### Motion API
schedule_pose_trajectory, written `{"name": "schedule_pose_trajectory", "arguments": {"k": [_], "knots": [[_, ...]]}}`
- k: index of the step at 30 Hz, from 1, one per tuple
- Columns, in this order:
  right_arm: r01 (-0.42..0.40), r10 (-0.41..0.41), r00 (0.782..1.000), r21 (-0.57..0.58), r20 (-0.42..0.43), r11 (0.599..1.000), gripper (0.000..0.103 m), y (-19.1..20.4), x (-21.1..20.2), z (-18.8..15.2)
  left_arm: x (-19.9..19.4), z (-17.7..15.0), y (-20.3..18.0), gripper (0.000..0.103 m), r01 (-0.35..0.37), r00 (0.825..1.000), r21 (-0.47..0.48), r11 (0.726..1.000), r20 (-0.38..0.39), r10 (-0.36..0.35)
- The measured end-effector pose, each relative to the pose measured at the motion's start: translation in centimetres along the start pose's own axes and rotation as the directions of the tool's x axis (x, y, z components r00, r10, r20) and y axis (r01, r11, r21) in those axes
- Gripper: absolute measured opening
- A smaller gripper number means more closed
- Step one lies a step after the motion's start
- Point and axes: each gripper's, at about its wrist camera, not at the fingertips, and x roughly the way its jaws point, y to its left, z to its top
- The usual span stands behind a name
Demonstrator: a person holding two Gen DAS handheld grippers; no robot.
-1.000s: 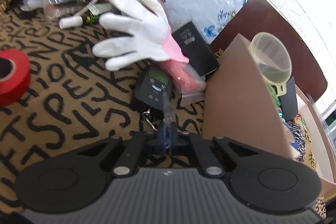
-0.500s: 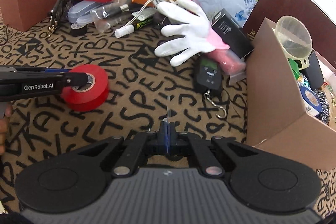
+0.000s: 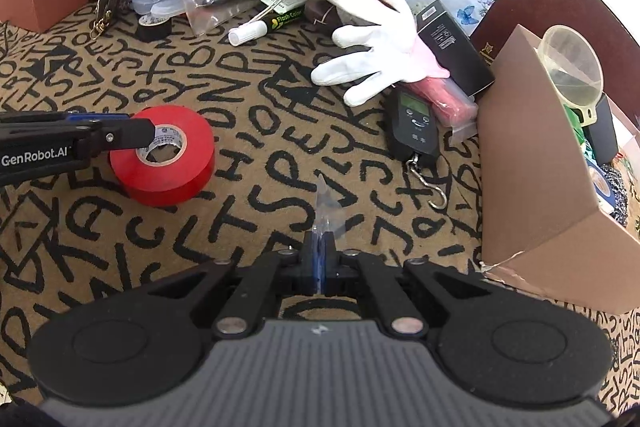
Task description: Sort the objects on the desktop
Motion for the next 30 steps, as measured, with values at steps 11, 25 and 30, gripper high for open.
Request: {"name": "schedule_pose_trajectory", "arguments": {"k": [11,25,30], "knots": [[0.001,-0.001,1.000,-0.003,-0.006,1.000,0.000,0.4,0.3,0.2,-0.1,-0.1,0.0,0.027,0.001,1.000,0.002,1.000,0.000,-0.001],[-0.074,0.070,0.994,0.051,0.082,0.996,0.000,-2.0,-1.0,-1.2,-0.3,0.2,-2.0,0.025,-0.093,0.996,0.049,0.994,-0.007,0.093],[-0.123,0.110,0.985,0.091,0.135,0.988,0.000,-3.9,-2.3,-2.7,-1.1,0.6,-3.7,0.014,-0.147,0.989,0.059,0.987,0.013,0.146]]}}
